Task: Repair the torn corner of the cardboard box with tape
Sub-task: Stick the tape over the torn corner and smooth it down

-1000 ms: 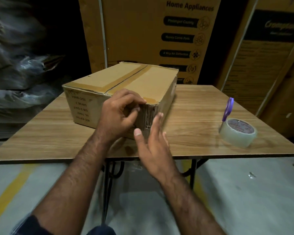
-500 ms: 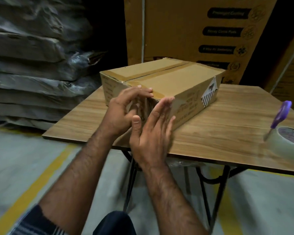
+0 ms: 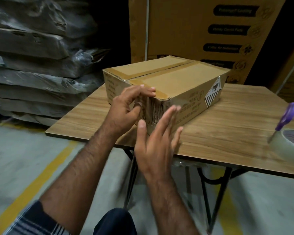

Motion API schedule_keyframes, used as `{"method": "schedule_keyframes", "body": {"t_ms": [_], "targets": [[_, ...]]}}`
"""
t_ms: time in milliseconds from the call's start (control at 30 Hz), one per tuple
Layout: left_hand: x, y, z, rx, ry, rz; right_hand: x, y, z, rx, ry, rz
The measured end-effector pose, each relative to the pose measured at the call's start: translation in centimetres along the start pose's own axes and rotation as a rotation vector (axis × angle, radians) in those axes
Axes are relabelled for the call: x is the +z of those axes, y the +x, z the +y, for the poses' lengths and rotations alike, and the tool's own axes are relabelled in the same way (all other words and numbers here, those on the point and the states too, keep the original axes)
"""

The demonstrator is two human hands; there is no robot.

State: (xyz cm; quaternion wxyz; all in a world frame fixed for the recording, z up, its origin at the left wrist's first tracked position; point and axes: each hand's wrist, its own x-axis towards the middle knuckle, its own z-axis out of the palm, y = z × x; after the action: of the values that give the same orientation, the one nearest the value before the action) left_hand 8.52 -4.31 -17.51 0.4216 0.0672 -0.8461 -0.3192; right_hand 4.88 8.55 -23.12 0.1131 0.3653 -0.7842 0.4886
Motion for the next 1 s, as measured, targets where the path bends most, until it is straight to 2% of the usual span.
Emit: {"method": "schedule_keyframes", "body": {"t_ms": [133,267,333,533,700,867,1000], "targets": [[0.1,0.2,-0.3,-0.007,-0.017,0.004,0.9,1.8,-0.5,-0.002,-0.073,0.000],[0.4,0.2,-0.5,-0.012,-0.019,0.022,1.1,-2.1,1.2,0.108,-0.216,-0.194],[0.5,0.2,-0.5,-0.009,-0.021,0.035,0.3,-2.5,1.5,0.133,-0.210,-0.233],[0.5,0.2,-0.5,0.002,-0.015,0.053,-0.2,1.1,-0.6,-0.005,-0.079,-0.089],[0.3,0.3,-0.4,-0.002,-0.013,0.046,1.2,-0.9,0.8,0.128,-0.036,-0.026],[0.6,0.3,-0.8,0.018,-0.029,0.058,1.2,-1.9,0.1,-0.057,0.046,0.005],[0.4,0.4,-0.9,0.034,-0.034,0.063,1.6,-0.3,-0.5,-0.102,0.066,0.040]]}}
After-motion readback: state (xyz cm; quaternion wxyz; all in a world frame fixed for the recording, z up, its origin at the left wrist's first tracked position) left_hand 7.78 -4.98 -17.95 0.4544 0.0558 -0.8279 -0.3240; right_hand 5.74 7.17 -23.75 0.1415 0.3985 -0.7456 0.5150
